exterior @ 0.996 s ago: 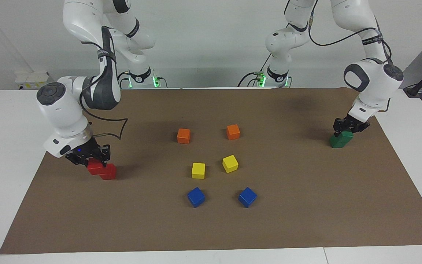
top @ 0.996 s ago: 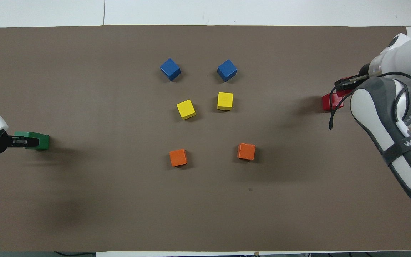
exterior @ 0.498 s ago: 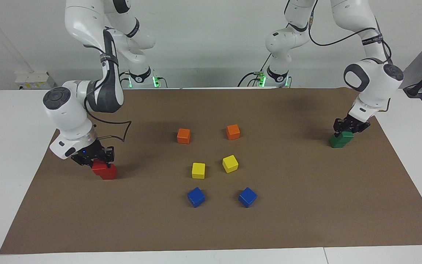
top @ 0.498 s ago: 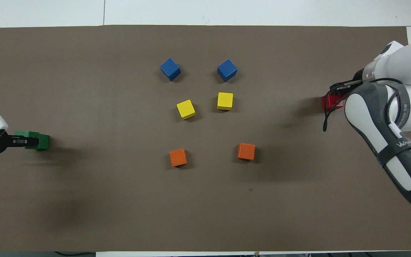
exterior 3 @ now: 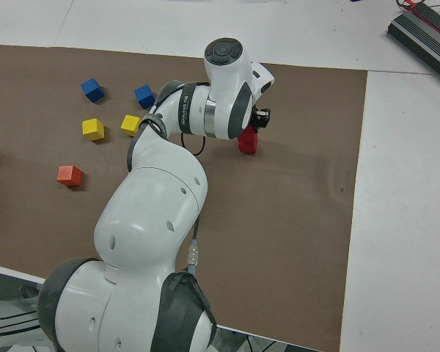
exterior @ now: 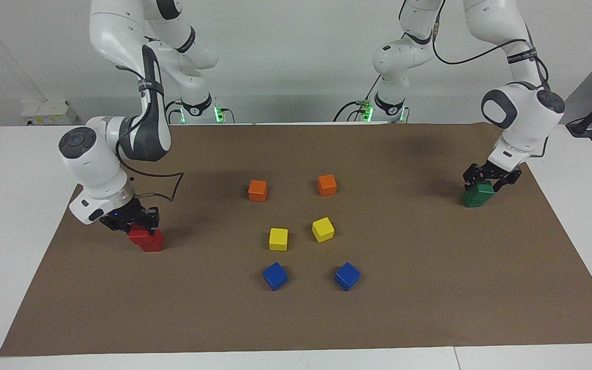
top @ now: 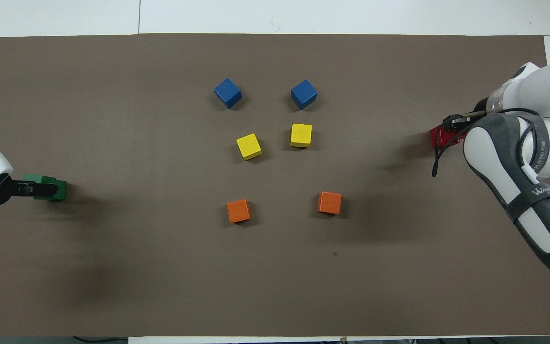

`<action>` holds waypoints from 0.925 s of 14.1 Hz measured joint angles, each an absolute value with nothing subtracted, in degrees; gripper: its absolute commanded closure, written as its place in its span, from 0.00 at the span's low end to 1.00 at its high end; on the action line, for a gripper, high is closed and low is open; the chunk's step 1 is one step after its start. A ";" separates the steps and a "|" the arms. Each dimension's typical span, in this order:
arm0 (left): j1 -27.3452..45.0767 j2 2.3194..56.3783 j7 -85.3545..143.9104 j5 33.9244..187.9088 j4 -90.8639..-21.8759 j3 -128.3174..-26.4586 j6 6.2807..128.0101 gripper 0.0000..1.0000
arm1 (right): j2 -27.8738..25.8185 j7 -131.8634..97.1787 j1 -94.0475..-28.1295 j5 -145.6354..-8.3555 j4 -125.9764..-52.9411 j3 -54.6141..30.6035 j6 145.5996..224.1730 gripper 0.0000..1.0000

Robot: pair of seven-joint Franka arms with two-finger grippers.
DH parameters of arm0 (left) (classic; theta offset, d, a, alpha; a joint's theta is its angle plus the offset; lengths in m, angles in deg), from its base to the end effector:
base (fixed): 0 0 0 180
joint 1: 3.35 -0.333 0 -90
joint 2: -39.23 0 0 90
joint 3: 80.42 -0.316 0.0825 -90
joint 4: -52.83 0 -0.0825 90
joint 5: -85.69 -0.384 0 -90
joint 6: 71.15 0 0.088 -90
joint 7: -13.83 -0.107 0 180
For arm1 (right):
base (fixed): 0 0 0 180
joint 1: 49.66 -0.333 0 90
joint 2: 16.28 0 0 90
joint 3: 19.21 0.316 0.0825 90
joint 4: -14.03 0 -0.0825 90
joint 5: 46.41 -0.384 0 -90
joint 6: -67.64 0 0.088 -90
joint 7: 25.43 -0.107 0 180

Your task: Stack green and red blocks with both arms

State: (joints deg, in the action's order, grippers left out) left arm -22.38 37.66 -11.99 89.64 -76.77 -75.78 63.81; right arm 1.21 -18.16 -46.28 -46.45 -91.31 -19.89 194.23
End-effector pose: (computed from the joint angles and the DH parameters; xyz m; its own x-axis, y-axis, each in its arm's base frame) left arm 0.5130 0.1307 0.3551 0.9852 -0.1504 0.0819 -0.1525 -0.9881 0.0204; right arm 0.6343 -0.0445 0.3697 0.9963 0.0565 0.0647 0.0559 -0.9984 0.0113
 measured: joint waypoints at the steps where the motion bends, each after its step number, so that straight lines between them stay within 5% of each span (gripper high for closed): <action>1: -22.38 37.70 -12.30 89.64 -76.50 -75.79 63.49 0.00 | 1.21 -18.44 -46.27 -46.57 -91.34 -19.89 194.25 1.00; 8: -22.35 38.94 -12.95 89.64 -59.14 -75.50 44.32 0.00 | 1.21 -21.49 -46.30 -46.93 -92.42 -19.87 195.98 1.00; 13: -21.56 42.62 -4.86 89.64 -55.26 -74.66 39.36 0.00 | 1.21 -21.54 -46.29 -46.97 -93.55 -19.87 196.97 1.00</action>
